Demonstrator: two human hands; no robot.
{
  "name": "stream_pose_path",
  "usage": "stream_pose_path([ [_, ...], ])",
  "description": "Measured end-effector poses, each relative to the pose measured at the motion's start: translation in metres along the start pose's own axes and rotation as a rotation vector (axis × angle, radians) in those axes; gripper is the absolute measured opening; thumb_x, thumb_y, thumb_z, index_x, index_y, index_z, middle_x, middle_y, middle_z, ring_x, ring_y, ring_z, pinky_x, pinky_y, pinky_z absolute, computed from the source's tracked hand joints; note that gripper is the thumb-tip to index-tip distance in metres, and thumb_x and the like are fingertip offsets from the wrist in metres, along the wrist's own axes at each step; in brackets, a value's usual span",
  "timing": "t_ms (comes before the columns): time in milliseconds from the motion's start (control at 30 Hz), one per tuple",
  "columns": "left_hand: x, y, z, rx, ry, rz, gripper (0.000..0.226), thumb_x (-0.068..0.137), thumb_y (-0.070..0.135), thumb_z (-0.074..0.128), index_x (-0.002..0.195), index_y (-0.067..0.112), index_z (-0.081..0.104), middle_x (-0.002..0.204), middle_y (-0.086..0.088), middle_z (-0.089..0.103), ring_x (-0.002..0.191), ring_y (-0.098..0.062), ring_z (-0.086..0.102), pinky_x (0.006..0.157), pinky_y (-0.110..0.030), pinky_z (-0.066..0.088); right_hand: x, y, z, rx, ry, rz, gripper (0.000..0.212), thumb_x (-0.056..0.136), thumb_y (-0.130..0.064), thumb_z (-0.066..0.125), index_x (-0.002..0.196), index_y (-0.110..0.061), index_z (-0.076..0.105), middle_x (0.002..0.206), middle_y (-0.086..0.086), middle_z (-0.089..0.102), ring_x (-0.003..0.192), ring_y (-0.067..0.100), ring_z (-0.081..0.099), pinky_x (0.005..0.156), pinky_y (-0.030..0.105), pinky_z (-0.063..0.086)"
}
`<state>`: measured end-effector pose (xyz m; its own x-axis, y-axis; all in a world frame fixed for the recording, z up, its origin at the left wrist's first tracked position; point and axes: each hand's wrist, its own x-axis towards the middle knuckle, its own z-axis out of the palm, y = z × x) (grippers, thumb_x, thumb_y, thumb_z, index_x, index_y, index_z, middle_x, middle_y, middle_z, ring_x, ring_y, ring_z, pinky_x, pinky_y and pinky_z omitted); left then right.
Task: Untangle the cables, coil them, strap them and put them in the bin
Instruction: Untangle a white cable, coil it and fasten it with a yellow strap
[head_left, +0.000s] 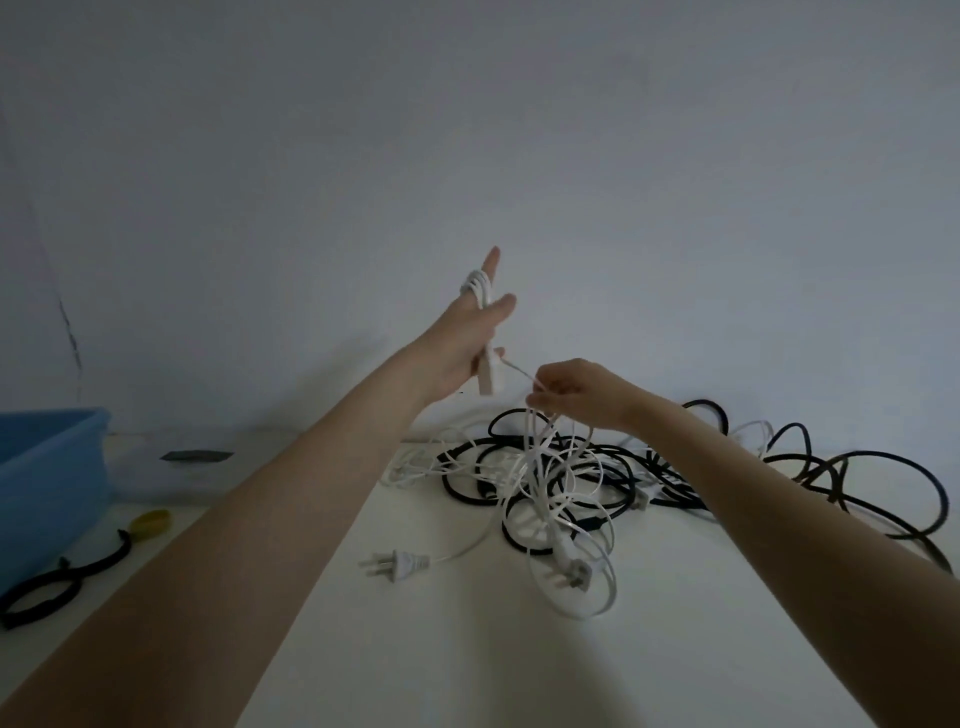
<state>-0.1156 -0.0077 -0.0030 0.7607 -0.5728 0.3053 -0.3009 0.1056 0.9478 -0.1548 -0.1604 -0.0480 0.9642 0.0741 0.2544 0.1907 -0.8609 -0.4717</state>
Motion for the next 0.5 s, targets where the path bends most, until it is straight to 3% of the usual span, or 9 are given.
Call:
stream_pose_path([
  [67,0.0,-0.015,0.006,0.451,-0.043,0.094,0.064,0.101,0.011,0.037,0.151,0.032,0.002,0.159,0.002,-0.003,0.146,-0.02,0.005,0.114,-0.037,0.017,0.001,-0.004,-0.001,0.063,0.008,-0.047,0.02,0.094,-0.018,0.052,0.077,-0.01,0.058,0.066,-0.006,0.055,0.061,0.006,0.05,0.065,0.02,0.04],
  [100,-0.001,-0.023,0.006,0.697,-0.08,0.109,0.065,0.101,0.01,0.037,0.152,0.027,0.001,0.159,-0.003,0.003,0.146,-0.019,0.008,0.114,-0.031,0.013,0.003,-0.007,0.001,0.054,-0.006,-0.072,0.018,0.094,-0.017,0.052,0.082,-0.008,0.061,0.066,-0.006,0.055,0.061,0.005,0.05,0.063,0.018,0.039],
  [167,-0.004,-0.029,0.007,1.048,-0.228,0.065,0.055,0.101,0.013,0.037,0.151,0.017,0.015,0.153,-0.01,0.028,0.139,-0.024,0.031,0.104,-0.018,0.029,0.002,-0.006,-0.002,-0.089,-0.059,-0.089,0.013,0.092,-0.017,0.056,0.088,-0.008,0.064,0.071,-0.008,0.055,0.065,0.007,0.051,0.063,0.017,0.037],
  [200,-0.009,-0.03,0.008,1.136,-0.283,0.014,0.042,0.102,0.016,0.036,0.143,0.013,0.032,0.139,-0.012,0.049,0.126,-0.026,0.047,0.09,-0.015,0.039,0.002,-0.003,-0.001,-0.183,-0.086,-0.077,0.011,0.091,-0.019,0.058,0.081,-0.013,0.062,0.072,-0.008,0.053,0.067,0.009,0.05,0.061,0.019,0.035],
  [233,-0.01,-0.032,0.007,1.19,-0.295,0.008,0.027,0.102,0.018,0.036,0.125,0.01,0.048,0.116,-0.011,0.064,0.11,-0.025,0.058,0.078,-0.017,0.044,0.003,0.001,0.0,-0.272,-0.095,-0.052,0.018,0.089,-0.021,0.061,0.071,-0.02,0.055,0.069,-0.008,0.05,0.065,0.01,0.047,0.058,0.02,0.034],
  [267,-0.01,-0.032,0.006,1.239,-0.263,0.038,0.02,0.102,0.018,0.036,0.106,0.01,0.054,0.098,-0.007,0.065,0.096,-0.023,0.061,0.073,-0.02,0.043,0.002,0.006,0.001,-0.328,-0.095,-0.029,0.028,0.088,-0.023,0.062,0.064,-0.024,0.046,0.067,-0.008,0.047,0.062,0.009,0.044,0.056,0.021,0.032],
  [333,-0.007,-0.025,-0.008,1.282,-0.12,0.1,0.019,0.098,0.012,0.039,0.089,0.011,0.056,0.088,-0.002,0.055,0.072,-0.014,0.052,0.058,-0.017,0.036,0.0,0.02,-0.001,-0.44,-0.071,0.078,0.034,0.088,-0.023,0.059,0.062,-0.026,0.038,0.065,-0.008,0.045,0.063,0.009,0.044,0.061,0.021,0.035],
  [433,-0.006,-0.008,-0.046,1.191,0.181,0.093,0.023,0.091,0.004,0.041,0.071,0.016,0.04,0.08,-0.004,0.048,0.078,-0.02,0.047,0.06,-0.025,0.034,-0.016,0.045,-0.014,-0.649,-0.029,0.297,0.02,0.091,-0.023,0.052,0.072,-0.02,0.047,0.082,-0.001,0.057,0.083,0.018,0.051,0.084,0.034,0.043],
  [500,-0.002,-0.003,-0.071,1.224,0.286,0.091,0.02,0.088,0.003,0.041,0.072,0.013,0.036,0.082,-0.012,0.052,0.084,-0.026,0.052,0.067,-0.03,0.037,-0.026,0.055,-0.024,-0.867,0.095,0.395,0.015,0.094,-0.025,0.048,0.096,-0.015,0.059,0.103,0.008,0.061,0.102,0.024,0.053,0.091,0.038,0.041],
])
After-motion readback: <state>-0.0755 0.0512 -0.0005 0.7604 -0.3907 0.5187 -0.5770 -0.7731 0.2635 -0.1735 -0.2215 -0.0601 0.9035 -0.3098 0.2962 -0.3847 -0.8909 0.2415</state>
